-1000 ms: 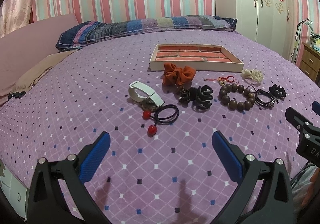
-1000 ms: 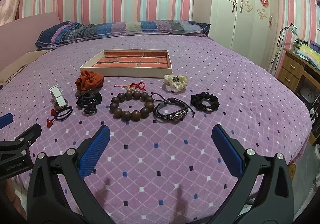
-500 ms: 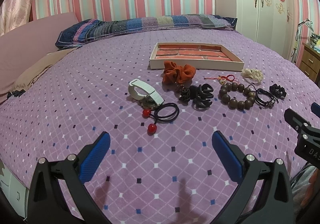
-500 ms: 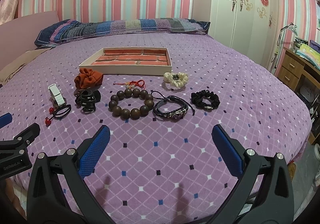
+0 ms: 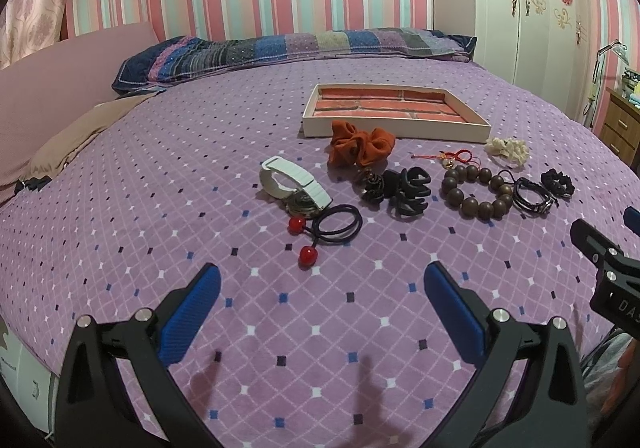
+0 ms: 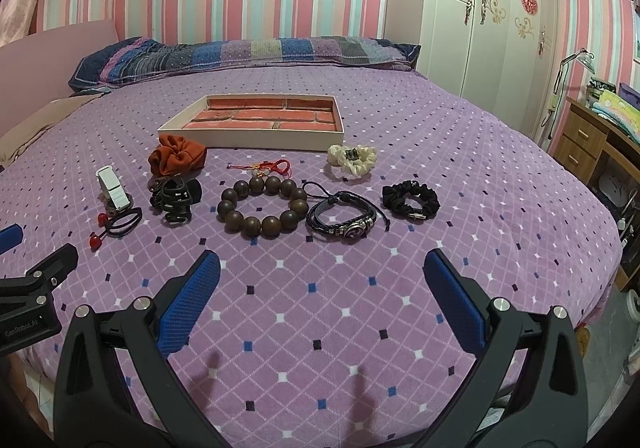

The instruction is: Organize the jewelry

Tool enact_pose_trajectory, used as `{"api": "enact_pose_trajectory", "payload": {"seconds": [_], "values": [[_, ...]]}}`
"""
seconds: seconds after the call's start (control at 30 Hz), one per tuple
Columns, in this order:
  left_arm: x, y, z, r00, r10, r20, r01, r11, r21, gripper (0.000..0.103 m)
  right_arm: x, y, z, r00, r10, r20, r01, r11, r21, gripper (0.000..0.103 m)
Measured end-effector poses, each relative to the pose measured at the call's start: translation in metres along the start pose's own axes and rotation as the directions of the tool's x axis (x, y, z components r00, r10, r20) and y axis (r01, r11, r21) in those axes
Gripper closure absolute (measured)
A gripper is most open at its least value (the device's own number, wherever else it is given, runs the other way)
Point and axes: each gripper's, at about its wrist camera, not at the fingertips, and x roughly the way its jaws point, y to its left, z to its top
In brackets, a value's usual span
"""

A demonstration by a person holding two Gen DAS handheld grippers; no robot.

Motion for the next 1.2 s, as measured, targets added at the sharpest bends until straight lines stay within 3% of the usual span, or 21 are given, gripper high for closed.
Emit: {"api": "enact_pose_trajectory", "payload": {"seconds": [0.33,0.57,0.8,1.07,1.2], "values": [[0.01,0.004,-0.002,1.0,-0.004,-0.023,0.004,1.0,-0.013,0.004,0.001,0.001,0.0,1.0,-0.008,-0.003,0.008,1.0,0.007,0.004],[0.024,0.014,-0.003,0.999,0.042,-0.014,-0.042,0.999,-0.015,0.004,0.005,-0.012,0.01,0.999,0.031,0.014,-0.032,0.995,0.091,0.004],[0.04,0.022,0.007,1.0,0.019,-0.012,-0.019,0.999,-0.038,0.004,0.028,-0.028,0.021,0.999,-0.004,-0.047,0.011,0.989,0.149,0.004],[0.054,0.016,0.017,0.999,0.011,-0.034,-0.012,1.0,-0.019,0.004,0.049,-0.024,0.045,0.994,-0.092,-0.055,0.092,0.996,0.003,0.004],[0.061,0.02,0.023,0.999,0.012,-0.043,-0.013,0.999,-0.039,0.004,0.065,-0.029,0.06,0.991,-0.089,-0.102,0.09,0.996,0.003,0.004]]}}
